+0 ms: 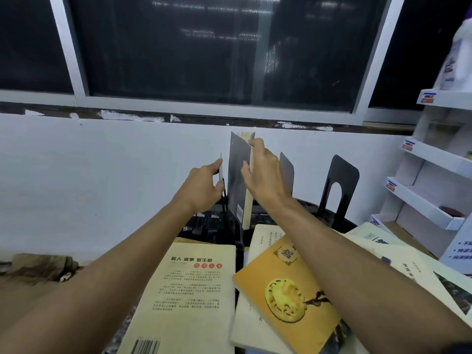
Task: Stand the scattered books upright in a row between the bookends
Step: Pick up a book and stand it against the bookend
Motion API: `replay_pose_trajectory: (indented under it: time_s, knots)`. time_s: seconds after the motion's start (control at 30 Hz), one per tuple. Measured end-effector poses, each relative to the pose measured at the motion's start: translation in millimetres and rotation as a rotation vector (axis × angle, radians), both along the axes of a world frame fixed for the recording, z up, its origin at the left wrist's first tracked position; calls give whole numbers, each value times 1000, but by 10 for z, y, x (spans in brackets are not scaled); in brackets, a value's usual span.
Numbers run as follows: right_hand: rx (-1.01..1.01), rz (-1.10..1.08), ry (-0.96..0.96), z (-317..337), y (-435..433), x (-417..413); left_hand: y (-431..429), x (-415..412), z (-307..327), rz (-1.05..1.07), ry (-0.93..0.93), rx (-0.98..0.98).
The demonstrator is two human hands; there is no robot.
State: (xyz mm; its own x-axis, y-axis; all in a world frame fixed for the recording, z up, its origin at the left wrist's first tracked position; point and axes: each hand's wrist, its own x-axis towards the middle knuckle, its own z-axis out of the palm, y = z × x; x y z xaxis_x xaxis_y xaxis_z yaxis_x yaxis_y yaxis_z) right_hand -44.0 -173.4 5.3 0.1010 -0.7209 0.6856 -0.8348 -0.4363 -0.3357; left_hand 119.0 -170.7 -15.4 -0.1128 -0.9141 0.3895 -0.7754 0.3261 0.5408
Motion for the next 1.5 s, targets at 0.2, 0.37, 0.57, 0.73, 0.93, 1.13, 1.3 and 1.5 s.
replay_pose_trajectory:
  time_s: [0.2,0.37,0.57,0.73,0.93,1.13,1.3,1.5]
  knots:
    - [43,25,-27,-178,-42,61,-15,-5,-12,-29,-11,-4]
    - [66,62,-61,-293,-48,122,-76,22,-52,-51,-27,37]
    - [114,142,-73,-295,-26,103,-164,45,-41,-90,-48,47]
    - [214,204,-44,-253,-26,-18,-151,62,-36,-156,43,86]
    - [368,381,85,-214,-37,-228,-62,87,-24,-159,-3,44]
    - [350,418,51,-281,-63,-221,-29,74,-68,-189,46,43]
    - [338,426,47,-282,-100,-183,-5,49,-80,-226,81,8]
    - [346,403,27,-278,-110,-151,-3,54,-98,-204,80,12]
